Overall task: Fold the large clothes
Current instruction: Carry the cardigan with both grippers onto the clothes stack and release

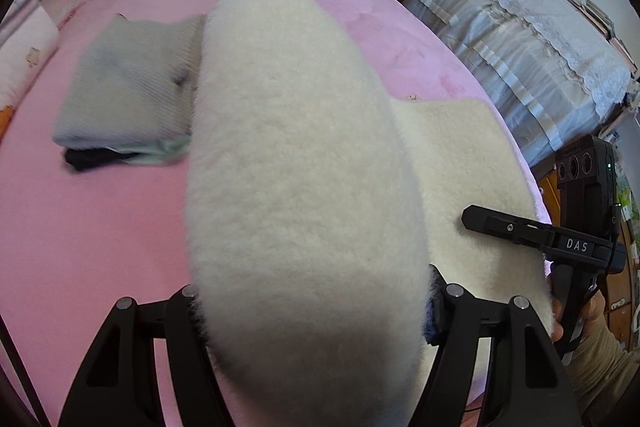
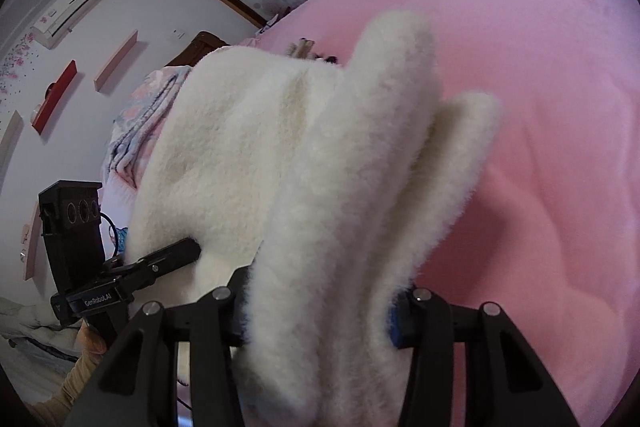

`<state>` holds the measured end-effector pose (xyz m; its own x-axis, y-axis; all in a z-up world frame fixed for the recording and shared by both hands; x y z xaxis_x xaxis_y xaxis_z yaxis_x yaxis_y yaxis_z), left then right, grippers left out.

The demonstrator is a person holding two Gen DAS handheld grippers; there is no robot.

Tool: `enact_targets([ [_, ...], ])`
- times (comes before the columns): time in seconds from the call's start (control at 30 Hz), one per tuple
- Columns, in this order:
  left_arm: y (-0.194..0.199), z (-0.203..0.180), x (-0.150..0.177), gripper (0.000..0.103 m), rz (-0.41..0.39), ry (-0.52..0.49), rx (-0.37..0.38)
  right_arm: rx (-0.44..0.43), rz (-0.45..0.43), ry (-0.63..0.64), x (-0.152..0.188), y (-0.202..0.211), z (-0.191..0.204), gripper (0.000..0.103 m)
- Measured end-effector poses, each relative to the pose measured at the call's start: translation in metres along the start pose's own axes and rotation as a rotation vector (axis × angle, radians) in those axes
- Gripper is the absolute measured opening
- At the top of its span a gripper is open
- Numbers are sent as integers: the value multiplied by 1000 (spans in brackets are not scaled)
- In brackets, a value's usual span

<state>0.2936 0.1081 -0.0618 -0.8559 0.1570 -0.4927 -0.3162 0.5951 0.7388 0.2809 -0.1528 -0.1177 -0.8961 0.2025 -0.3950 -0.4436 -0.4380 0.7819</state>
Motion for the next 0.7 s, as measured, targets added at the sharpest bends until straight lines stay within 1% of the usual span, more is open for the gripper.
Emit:
enact_targets([
  [0.13, 41, 58, -52, 69, -19, -23, -55, -39, -17, 17, -48, -38, 71, 45],
  [0.2, 56, 92, -87, 69, -31, -42, -72, -53, -41, 14, -78, -63, 103, 45],
  [0.27, 66, 126, -118, 69, -47, -50, -84, -79, -63, -7, -109, -88, 127, 45],
  [0.37, 70, 177, -166, 69, -66, -70, -117, -104, -99, -30, -153, -131, 149, 45],
  [0.47, 62, 227, -207, 69, -60, -86, -134, -126, -112, -56, -193, -180, 160, 45],
  [0.53, 48, 261, -232, 69, -45, -84, -141, -128, -116, -62, -211, -211, 164, 45],
  [0.63, 17, 309, -250, 71, -10, -61, -153, -109, -90, -74, -230, -266, 160, 45],
  [0.67, 2, 328, -253, 72, 12, -45, -162, -92, -82, -70, -230, -280, 158, 45],
  [0.7, -12, 341, -252, 74, 28, -25, -172, -72, -76, -68, -231, -298, 158, 45],
])
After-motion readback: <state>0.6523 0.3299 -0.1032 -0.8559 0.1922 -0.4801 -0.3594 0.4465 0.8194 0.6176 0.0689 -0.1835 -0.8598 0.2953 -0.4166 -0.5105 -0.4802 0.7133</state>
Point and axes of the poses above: each gripper's, at about its wrist camera, not at the fingertips, and y roughly against the way its jaws point, z to its left, x to its underside, the point moved 1 cm from there along -y, roughly the way its jaws point, and after that the axes turned 14 degrees about x, right-handed, at the moved point
